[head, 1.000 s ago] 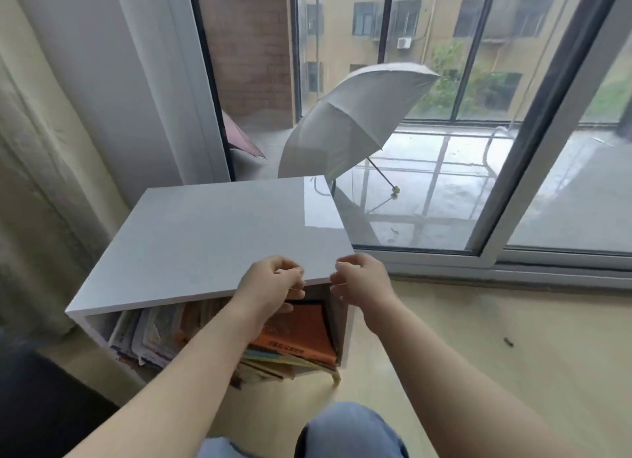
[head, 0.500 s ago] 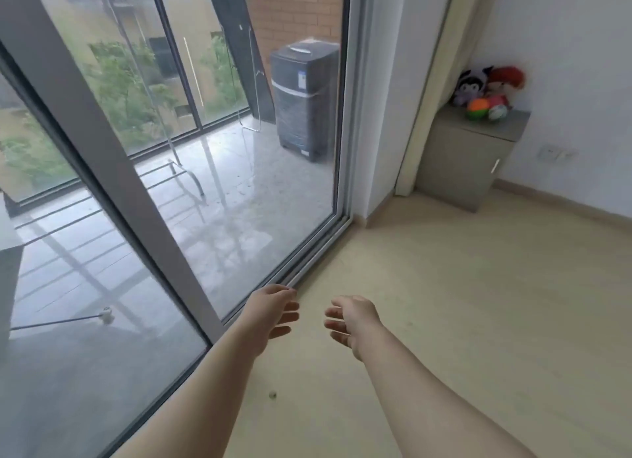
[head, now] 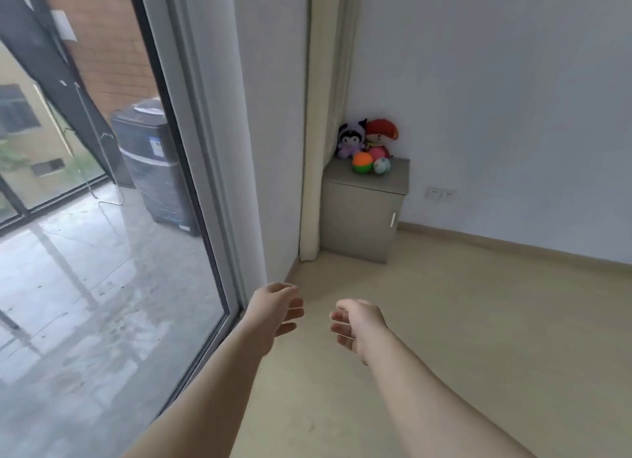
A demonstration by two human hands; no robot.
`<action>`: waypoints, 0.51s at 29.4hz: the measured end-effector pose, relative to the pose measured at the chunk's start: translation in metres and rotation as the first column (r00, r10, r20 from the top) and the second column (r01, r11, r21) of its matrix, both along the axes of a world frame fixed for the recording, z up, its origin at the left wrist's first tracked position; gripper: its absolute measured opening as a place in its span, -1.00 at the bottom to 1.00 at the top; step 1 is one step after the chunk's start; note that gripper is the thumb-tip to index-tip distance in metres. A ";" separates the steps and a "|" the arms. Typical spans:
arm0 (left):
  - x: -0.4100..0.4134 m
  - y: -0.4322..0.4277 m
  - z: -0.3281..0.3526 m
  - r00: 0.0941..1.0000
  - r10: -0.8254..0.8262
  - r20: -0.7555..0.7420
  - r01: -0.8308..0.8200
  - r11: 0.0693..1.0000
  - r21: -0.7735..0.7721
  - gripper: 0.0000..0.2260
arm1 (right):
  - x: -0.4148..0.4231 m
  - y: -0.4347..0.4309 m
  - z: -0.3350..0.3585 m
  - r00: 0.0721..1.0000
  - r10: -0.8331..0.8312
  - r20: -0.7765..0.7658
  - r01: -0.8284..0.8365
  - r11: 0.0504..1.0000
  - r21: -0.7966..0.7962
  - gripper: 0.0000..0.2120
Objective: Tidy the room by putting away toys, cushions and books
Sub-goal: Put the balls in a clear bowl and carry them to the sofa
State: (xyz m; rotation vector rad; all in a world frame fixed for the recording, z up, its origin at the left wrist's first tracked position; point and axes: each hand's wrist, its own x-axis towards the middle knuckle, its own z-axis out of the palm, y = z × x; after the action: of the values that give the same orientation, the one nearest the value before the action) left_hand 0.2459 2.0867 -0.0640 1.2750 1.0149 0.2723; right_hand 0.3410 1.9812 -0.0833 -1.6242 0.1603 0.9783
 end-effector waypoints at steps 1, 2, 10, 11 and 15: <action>0.054 0.027 -0.002 0.999 -0.042 0.024 0.043 0.999 -0.009 -0.93 | 0.048 0.023 -0.004 0.999 -0.048 0.001 0.048 0.999 0.023 -0.91; 0.056 0.026 -0.003 0.998 -0.055 0.006 0.055 0.998 0.001 -0.93 | 0.046 0.022 -0.005 0.999 -0.045 -0.006 0.045 0.999 0.007 -0.92; 0.339 0.143 0.021 0.968 -0.249 -0.017 0.250 0.966 0.072 -0.92 | 0.299 0.121 0.008 0.969 -0.240 -0.053 0.243 0.969 0.051 -0.85; 0.367 0.149 0.020 0.963 -0.266 -0.037 0.268 0.962 0.058 -0.92 | 0.330 0.126 0.008 0.963 -0.261 -0.061 0.264 0.964 0.044 -0.85; 0.476 0.179 -0.004 0.969 -0.238 -0.064 0.241 0.970 0.043 -0.92 | 0.441 0.161 -0.014 0.955 -0.282 -0.088 0.286 0.958 0.037 -0.85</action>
State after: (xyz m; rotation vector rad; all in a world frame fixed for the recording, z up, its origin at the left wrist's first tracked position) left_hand 0.7215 2.2661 -0.0683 1.4445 0.8972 0.0755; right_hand 0.7823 2.1420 -0.0971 -1.4678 0.4122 0.8201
